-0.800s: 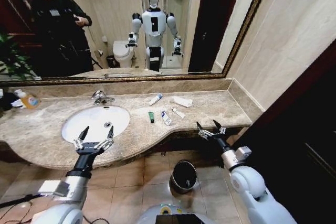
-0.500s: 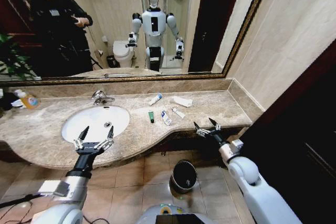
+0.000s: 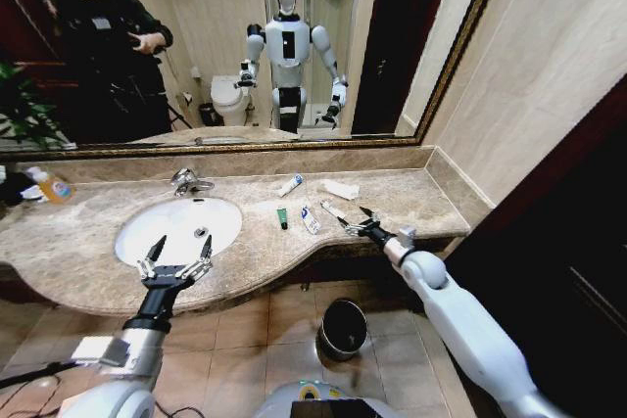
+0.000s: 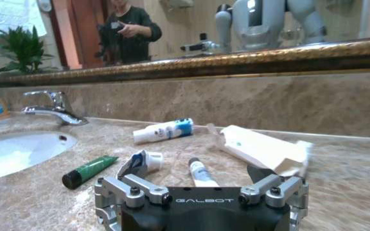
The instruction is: Pick up the trash from the sink and place it in the trash bin.
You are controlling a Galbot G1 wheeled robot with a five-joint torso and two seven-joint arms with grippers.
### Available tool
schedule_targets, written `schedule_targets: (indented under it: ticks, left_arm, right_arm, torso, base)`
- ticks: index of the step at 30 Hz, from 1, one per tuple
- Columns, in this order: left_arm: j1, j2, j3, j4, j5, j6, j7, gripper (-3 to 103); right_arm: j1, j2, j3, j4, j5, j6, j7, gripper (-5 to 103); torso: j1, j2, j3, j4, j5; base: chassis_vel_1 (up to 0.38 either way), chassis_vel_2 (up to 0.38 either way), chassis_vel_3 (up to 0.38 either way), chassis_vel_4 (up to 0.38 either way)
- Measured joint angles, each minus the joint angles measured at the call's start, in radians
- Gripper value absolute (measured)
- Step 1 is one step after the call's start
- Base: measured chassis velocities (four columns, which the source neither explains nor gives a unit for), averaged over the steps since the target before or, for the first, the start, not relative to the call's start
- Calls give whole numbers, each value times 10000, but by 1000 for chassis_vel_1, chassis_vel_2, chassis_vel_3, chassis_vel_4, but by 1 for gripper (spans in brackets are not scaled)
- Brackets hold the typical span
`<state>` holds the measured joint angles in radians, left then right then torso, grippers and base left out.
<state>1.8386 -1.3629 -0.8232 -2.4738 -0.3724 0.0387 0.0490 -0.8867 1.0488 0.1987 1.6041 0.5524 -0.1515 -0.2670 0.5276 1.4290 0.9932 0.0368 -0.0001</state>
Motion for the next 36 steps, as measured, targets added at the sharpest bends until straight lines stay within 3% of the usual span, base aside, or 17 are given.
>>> schedule_targets:
  ticks: [9,19,26,36]
  left_arm:
    - [0,0,-1,0,0,0,-2,100]
    - [0,0,-1,0,0,0,-2,100]
    - [0,0,-1,0,0,0,-2,100]
    - [0,0,-1,0,0,0,-2,100]
  right_arm:
    - [1311,183,-938,-1139,-34,-136,122,100]
    - [2160,225,-1932,-1533,442,-497,1116,103]
    - [2408,256,-2401,-1648,508,-596,1702,81]
    - [2511,400,-2537,-1962,419,-619,1984,68]
  torso:
    - [1,0,0,1,-1]
    - [0,0,-1,0,1]
    - [0,0,-1,0,1]
    - [-1,0,-1,0,1]
  base:
    - [0,0,0,0]
    - [0,0,0,0]
    - [0,0,0,0]
    - [0,0,0,0]
